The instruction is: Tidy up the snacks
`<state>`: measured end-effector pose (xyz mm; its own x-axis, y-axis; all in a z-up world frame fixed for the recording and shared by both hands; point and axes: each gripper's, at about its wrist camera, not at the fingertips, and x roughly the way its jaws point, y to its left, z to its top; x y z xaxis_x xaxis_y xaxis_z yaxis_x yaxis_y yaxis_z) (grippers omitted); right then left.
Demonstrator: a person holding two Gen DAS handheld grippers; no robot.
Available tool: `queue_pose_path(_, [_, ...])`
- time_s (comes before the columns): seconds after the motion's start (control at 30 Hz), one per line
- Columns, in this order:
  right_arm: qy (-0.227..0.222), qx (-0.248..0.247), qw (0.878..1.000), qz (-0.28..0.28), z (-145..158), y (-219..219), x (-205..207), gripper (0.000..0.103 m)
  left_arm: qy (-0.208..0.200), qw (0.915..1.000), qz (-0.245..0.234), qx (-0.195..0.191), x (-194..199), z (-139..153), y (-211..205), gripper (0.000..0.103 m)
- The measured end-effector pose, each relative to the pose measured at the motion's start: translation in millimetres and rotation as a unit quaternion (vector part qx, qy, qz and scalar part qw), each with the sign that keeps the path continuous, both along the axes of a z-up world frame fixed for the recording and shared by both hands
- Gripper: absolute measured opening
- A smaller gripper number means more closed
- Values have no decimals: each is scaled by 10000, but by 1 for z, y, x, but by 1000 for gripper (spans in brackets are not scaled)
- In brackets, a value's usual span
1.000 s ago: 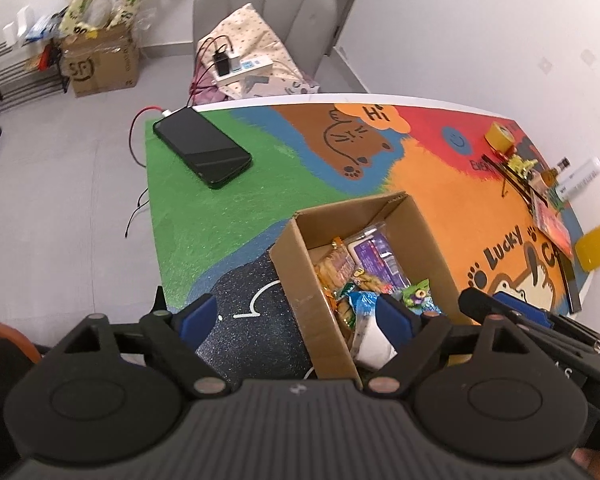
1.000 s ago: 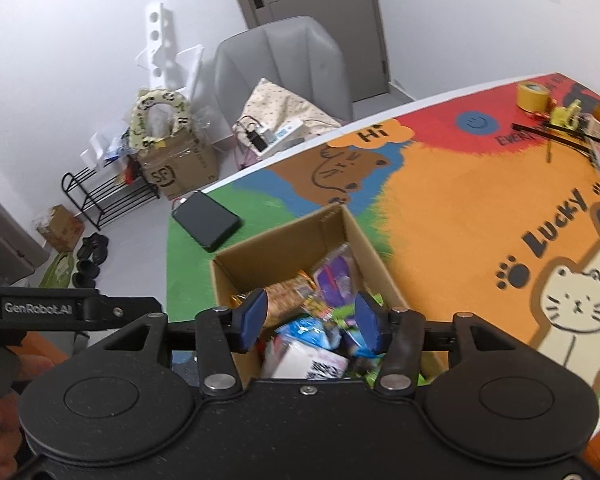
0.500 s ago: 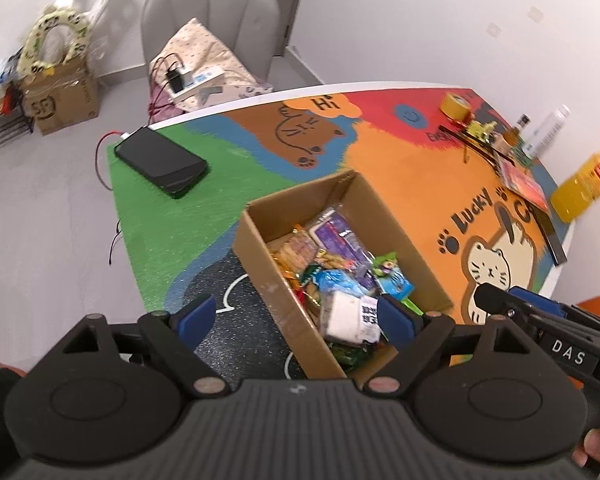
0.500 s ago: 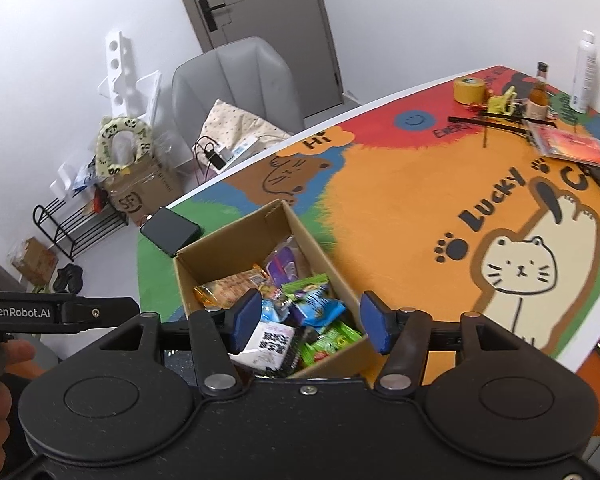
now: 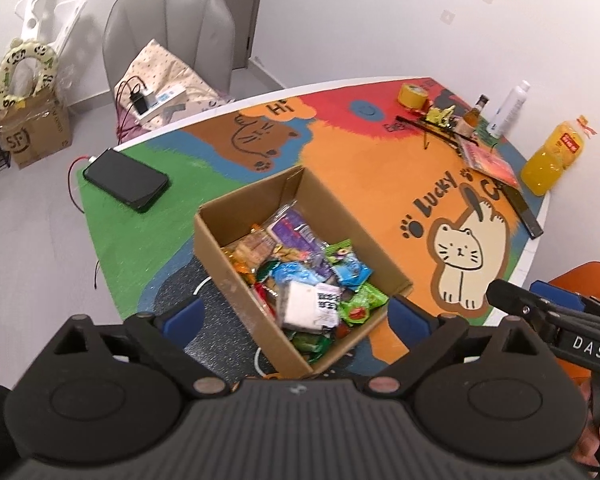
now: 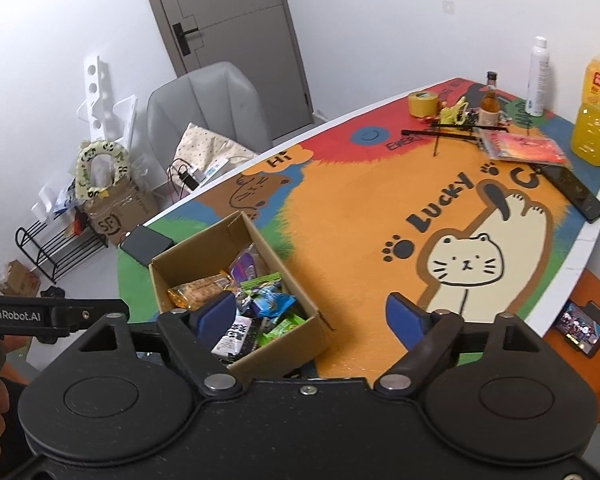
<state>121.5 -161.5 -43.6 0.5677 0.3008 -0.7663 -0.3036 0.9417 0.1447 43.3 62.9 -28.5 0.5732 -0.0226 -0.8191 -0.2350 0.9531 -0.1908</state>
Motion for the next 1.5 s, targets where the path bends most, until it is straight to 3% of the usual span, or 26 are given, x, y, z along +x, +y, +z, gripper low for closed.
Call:
queue_pose_path(0.27, [-237, -33, 9995, -183, 16, -18, -9, 103, -300, 9995, -51, 5, -9, 18, -7, 103])
queue_pose_path(0.83, [-545, -290, 9975, -351, 30, -35, -32, 103, -857, 9960, -53, 252, -43, 44, -7, 103])
queue_pose_path(1.5, [-223, -362, 9990, -162, 21, -30, -49, 103, -675, 9968, 10, 434, -71, 28, -15, 103])
